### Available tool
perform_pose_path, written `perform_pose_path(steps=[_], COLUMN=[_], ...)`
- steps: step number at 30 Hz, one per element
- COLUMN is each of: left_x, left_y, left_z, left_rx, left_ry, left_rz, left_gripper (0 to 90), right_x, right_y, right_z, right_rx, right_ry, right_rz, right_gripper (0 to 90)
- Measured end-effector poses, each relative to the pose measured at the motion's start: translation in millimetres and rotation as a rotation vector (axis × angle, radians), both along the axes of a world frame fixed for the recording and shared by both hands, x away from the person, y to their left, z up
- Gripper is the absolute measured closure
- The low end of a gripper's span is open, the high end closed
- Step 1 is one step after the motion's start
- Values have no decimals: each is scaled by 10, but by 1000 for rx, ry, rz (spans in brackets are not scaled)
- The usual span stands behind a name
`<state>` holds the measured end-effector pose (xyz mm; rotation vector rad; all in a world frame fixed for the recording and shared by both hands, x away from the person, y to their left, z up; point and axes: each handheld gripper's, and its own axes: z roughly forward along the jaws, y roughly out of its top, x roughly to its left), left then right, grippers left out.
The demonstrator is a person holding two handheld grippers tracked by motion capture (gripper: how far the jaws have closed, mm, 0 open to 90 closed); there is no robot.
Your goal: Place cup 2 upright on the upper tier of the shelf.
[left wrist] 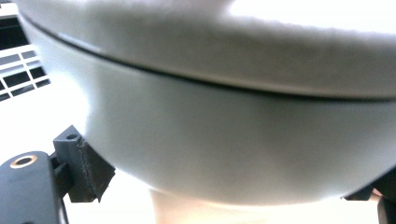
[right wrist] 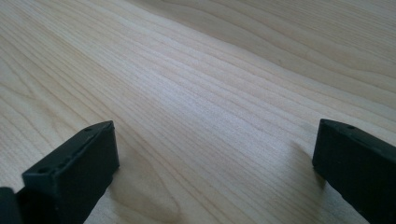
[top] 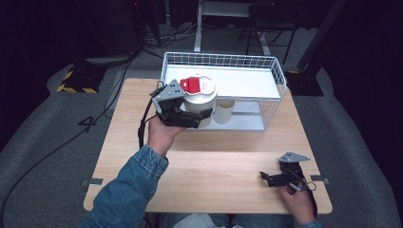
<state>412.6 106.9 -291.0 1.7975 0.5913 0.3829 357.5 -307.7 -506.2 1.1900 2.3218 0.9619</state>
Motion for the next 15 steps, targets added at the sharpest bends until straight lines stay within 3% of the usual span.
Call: perform_pose_path(steps=[10,15], left_x=[141,194], left_y=[-59,-139], left_z=[127,201], left_rx=[-25,-14], left_ry=[-6,-11], left_rz=[30,32], left_gripper=[124,124], right_x=[0,0], right_y=[0,0], right_z=[0,0], right_rx=[0,0], right_ry=[0,0], right_rz=[0,0], right_gripper=[7,7])
